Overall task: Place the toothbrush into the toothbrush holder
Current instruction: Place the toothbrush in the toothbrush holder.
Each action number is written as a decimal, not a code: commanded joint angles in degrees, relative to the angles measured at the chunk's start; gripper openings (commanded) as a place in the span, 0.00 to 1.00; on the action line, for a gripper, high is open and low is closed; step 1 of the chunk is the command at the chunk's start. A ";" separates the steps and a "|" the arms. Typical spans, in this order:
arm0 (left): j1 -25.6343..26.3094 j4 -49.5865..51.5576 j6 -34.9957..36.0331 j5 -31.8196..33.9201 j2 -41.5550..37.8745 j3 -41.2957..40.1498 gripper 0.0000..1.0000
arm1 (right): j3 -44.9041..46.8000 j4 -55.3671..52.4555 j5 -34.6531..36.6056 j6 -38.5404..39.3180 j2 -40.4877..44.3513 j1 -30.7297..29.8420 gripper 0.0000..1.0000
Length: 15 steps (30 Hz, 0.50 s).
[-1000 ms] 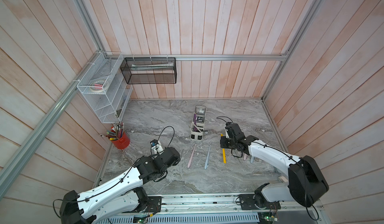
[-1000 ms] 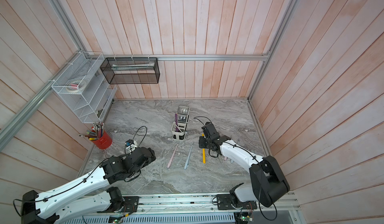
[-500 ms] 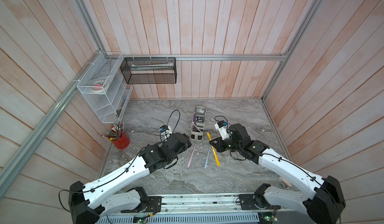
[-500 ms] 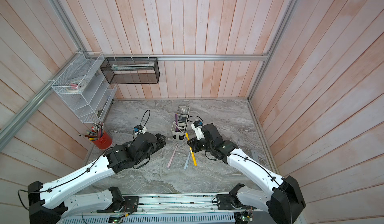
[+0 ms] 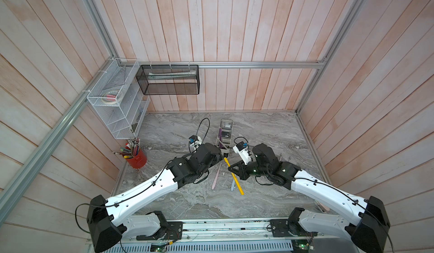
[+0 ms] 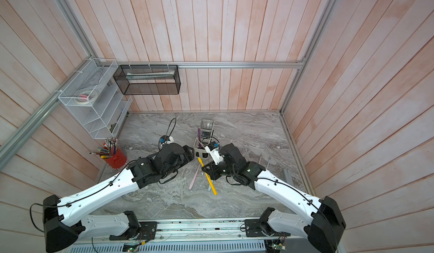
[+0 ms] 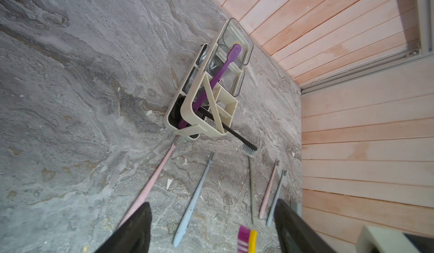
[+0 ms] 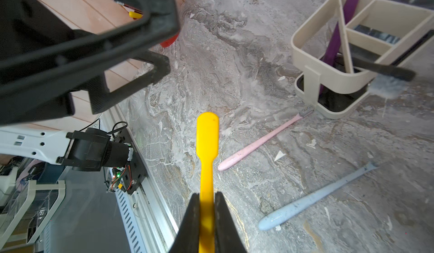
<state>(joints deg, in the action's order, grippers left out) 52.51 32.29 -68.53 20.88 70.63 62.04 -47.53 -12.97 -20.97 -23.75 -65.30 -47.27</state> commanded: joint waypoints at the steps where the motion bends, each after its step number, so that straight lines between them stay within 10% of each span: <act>1: -0.28 -3.79 -0.93 -2.86 1.07 1.08 0.78 | -1.79 2.86 -1.17 -0.69 -0.68 -1.11 0.02; 15: -0.28 -10.77 -3.58 -8.25 1.26 -3.53 0.56 | -2.31 4.79 -1.61 -1.69 -2.30 -1.25 0.01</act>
<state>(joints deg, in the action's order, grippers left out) 52.51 23.68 -71.94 14.28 71.83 59.79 -47.88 -9.91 -21.58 -24.62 -67.07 -48.14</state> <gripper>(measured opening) 0.568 0.122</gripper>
